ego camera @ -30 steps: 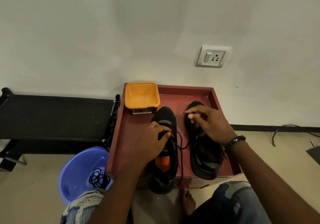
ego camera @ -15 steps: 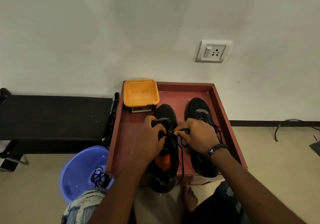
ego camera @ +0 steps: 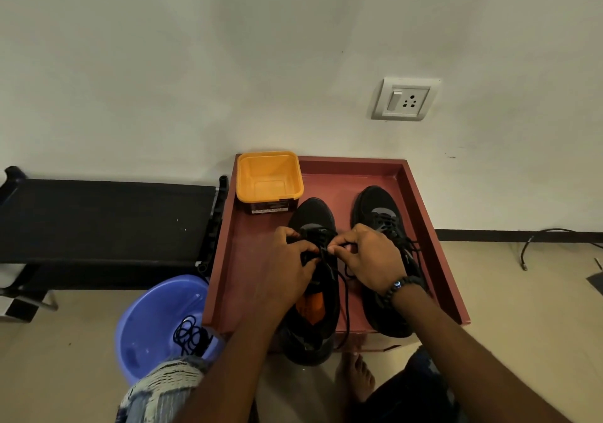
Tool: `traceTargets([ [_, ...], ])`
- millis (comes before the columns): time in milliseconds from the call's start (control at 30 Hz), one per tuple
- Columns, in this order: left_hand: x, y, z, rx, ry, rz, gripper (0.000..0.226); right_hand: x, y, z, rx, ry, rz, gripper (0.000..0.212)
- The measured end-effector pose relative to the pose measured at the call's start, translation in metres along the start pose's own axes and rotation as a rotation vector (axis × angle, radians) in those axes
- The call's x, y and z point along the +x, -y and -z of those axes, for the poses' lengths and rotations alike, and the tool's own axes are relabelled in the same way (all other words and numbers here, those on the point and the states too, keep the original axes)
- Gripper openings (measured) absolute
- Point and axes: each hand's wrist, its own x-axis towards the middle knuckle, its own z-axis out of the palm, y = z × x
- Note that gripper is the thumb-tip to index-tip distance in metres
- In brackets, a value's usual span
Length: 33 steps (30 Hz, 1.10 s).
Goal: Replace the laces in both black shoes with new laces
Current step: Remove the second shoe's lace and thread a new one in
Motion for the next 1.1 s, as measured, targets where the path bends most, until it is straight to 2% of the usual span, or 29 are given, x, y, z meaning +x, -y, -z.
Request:
traceTargets([
  [133, 0.001, 0.000, -0.002, -0.024, 0.000, 0.015, 0.029, 0.000, 0.000, -0.006, 0.191, 0.020, -0.070, 0.005],
  [400, 0.002, 0.001, -0.006, -0.029, -0.024, 0.011, 0.026, -0.001, 0.003, -0.007, 0.234, 0.036, -0.069, 0.002],
  [600, -0.002, -0.003, -0.002, 0.042, -0.065, -0.079, 0.021, -0.006, 0.006, 0.005, 0.269, 0.206, 0.012, 0.024],
  [767, -0.011, -0.005, 0.005, 0.068, -0.136, -0.115, 0.018, -0.002, 0.008, 0.006, 0.212, 0.216, 0.002, 0.042],
  [933, -0.024, -0.004, 0.014, -0.110, -0.241, -0.003, 0.010, -0.001, 0.026, 0.002, -0.065, 0.156, 0.199, 0.028],
  [1033, -0.032, 0.000, 0.019, -0.214, -0.216, 0.047, 0.011, -0.004, 0.031, -0.005, 0.049, 0.074, 0.258, 0.014],
  [1100, -0.040, 0.000, 0.018, -0.247, -0.140, 0.117, 0.026, -0.005, 0.032, -0.009, 0.162, 0.041, 0.219, 0.011],
])
